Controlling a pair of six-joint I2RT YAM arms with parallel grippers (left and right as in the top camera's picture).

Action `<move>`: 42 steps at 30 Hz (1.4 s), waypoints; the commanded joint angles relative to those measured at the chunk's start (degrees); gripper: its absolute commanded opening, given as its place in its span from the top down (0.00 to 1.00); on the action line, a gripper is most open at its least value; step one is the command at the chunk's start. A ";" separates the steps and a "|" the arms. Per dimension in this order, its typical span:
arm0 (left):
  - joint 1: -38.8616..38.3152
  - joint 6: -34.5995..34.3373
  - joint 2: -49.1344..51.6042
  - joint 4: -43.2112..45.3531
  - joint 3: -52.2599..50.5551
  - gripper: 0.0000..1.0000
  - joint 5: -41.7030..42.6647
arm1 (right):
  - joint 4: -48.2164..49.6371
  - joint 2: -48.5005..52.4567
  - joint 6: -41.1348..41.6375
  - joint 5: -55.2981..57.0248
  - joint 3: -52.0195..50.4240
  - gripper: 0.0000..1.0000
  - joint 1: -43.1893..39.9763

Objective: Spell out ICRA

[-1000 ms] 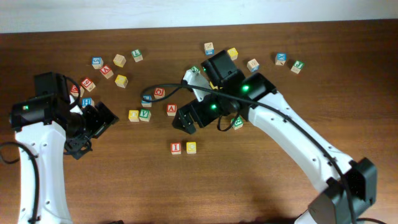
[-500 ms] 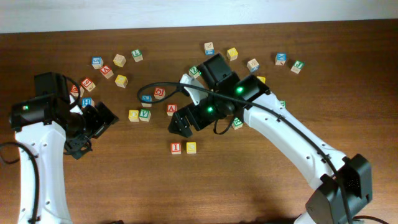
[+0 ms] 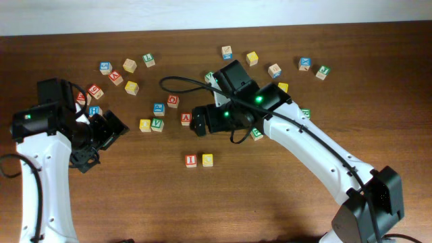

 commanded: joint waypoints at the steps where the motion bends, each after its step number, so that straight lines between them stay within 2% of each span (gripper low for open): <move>1: 0.15 -0.52 -0.92 0.11 0.98 0.01 0.42 | -1.73 0.31 8.48 16.57 -0.42 0.02 0.28; 6: 0.15 -0.52 -0.92 0.11 0.98 0.01 0.42 | -1.42 0.28 9.73 31.91 -0.42 0.02 0.15; 9: 0.15 -0.52 -0.92 0.11 0.98 0.01 0.42 | -1.42 0.52 9.75 35.76 -0.42 0.02 -0.68; 12: 0.15 -0.52 -0.92 0.13 0.98 0.01 0.42 | -1.44 1.46 9.73 33.48 -0.42 0.02 -1.57; 16: 0.15 -0.52 -0.92 0.11 0.98 0.01 0.42 | -1.42 1.79 9.73 25.05 -0.42 0.02 -1.55; 21: 0.15 -0.52 -0.92 0.13 0.98 0.01 0.42 | -3.45 1.79 9.51 27.43 -0.42 0.02 -2.60; 32: 0.15 -0.52 -0.92 0.11 0.98 0.01 0.42 | -17.84 1.79 9.46 26.71 -0.42 0.02 -23.19; 42: 0.15 -0.52 -0.92 0.13 0.98 0.01 0.42 | -20.09 1.79 9.25 25.38 -0.42 0.02 -26.34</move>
